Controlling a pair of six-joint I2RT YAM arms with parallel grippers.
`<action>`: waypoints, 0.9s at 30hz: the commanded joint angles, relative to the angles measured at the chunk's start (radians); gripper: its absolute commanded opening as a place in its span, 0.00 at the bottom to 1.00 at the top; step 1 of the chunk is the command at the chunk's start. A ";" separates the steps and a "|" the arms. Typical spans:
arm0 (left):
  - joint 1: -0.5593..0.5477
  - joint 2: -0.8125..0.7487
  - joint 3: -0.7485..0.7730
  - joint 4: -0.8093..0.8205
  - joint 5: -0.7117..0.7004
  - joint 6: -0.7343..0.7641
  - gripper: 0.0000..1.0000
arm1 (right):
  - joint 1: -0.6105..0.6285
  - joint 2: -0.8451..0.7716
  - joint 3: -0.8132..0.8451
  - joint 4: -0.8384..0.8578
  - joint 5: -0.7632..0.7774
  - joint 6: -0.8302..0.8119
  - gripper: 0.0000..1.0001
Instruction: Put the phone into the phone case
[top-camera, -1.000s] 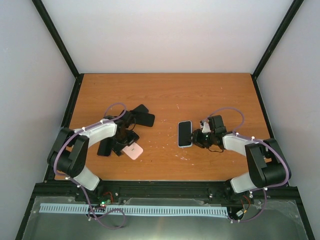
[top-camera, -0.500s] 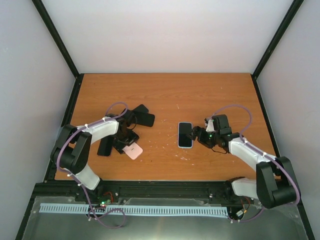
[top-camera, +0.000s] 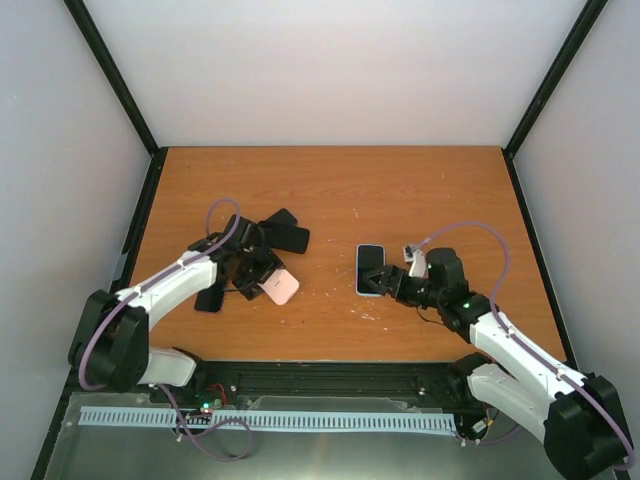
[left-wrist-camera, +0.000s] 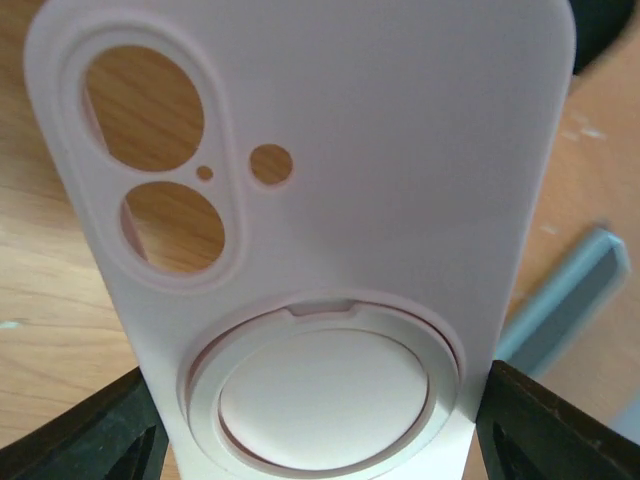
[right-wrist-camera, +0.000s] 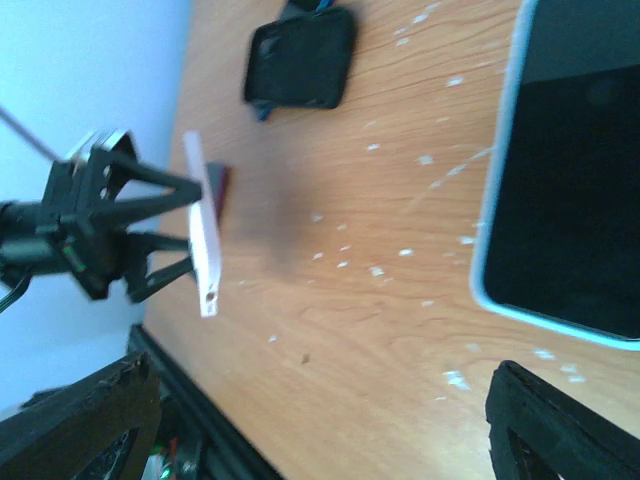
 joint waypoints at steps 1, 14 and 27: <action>-0.023 -0.100 -0.036 0.222 0.136 0.010 0.67 | 0.113 -0.051 -0.020 0.168 0.047 0.111 0.87; -0.089 -0.197 -0.121 0.526 0.289 -0.009 0.68 | 0.346 0.183 0.042 0.525 0.078 0.194 0.64; -0.107 -0.180 -0.161 0.598 0.343 0.006 0.71 | 0.390 0.378 0.088 0.719 0.018 0.219 0.25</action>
